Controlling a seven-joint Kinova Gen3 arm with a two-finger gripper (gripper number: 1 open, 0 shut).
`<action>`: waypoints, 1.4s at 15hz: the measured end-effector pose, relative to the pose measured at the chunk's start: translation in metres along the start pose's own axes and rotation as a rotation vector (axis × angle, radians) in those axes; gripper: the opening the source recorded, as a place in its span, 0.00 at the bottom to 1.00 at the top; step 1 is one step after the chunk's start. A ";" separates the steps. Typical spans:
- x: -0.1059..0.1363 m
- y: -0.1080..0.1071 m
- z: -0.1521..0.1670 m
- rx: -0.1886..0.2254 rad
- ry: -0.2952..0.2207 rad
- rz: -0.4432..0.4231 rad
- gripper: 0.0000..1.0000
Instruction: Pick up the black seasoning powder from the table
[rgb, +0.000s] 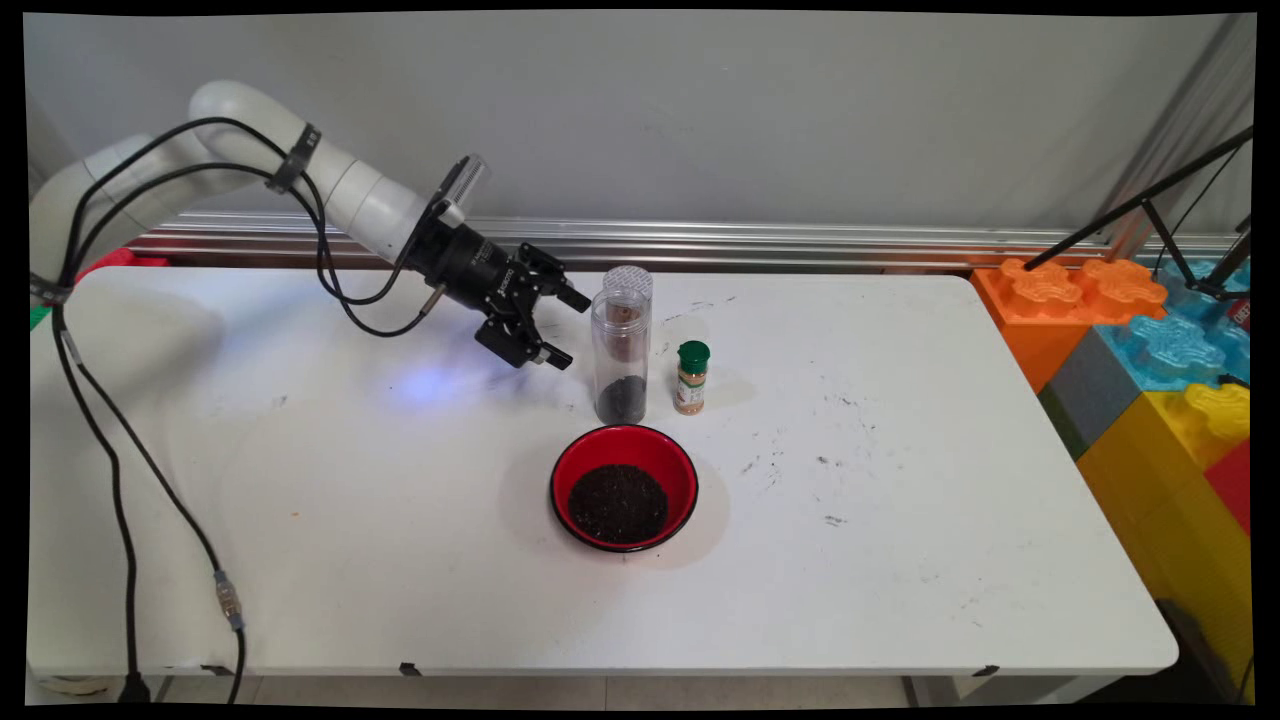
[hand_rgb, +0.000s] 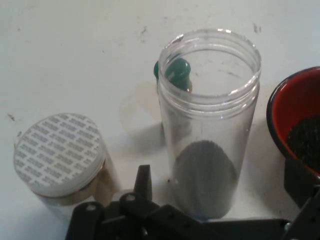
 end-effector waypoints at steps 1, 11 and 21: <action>-0.002 0.000 0.002 0.000 0.010 -0.002 1.00; -0.020 0.004 0.015 0.015 0.095 -0.053 1.00; -0.032 0.008 0.028 -0.007 0.174 -0.092 1.00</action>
